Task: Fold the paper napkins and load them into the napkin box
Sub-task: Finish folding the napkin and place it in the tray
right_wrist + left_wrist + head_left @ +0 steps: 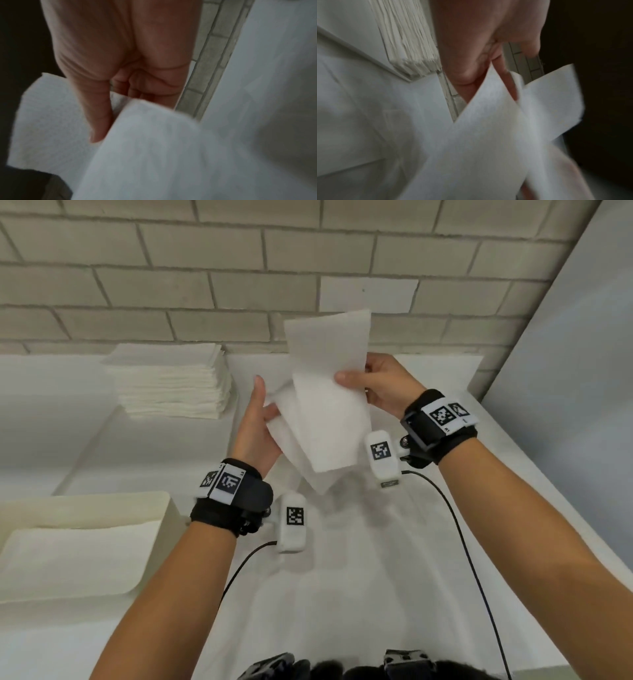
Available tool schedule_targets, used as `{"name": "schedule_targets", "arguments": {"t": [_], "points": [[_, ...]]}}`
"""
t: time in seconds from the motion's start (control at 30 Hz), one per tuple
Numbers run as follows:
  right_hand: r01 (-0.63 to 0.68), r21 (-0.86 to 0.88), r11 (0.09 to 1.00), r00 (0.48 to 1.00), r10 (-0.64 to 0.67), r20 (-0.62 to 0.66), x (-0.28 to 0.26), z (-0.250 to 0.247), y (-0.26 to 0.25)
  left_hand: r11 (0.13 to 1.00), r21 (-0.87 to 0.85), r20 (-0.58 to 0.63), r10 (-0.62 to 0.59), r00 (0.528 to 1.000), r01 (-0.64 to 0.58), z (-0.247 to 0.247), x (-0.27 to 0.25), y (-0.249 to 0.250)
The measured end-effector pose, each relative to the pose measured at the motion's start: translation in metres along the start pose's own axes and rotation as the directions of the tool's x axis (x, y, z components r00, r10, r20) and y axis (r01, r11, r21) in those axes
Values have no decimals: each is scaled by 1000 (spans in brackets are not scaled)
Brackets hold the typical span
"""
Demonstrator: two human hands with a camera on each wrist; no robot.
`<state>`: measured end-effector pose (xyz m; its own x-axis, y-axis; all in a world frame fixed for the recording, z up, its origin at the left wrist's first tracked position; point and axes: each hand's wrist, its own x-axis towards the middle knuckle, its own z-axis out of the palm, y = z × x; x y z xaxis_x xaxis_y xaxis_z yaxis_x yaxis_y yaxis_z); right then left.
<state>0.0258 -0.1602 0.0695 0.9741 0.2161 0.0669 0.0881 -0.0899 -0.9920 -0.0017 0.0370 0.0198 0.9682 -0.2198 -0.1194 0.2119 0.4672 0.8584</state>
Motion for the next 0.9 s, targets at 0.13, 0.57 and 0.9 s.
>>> {"name": "schedule_targets", "arguments": {"t": [0.13, 0.57, 0.9], "points": [[-126, -115, 985, 991, 121, -48, -21, 4, 23, 964, 248, -68, 119, 991, -98, -3, -3, 6], [-87, -178, 980, 992, 70, -101, -46, -27, 23, 889, 456, -132, 112, 985, -41, 0, -4, -17], [195, -773, 603, 968, 8, 250, -9, -29, -34, 732, 677, -110, 202, 973, -75, 12, 4, -13]]}}
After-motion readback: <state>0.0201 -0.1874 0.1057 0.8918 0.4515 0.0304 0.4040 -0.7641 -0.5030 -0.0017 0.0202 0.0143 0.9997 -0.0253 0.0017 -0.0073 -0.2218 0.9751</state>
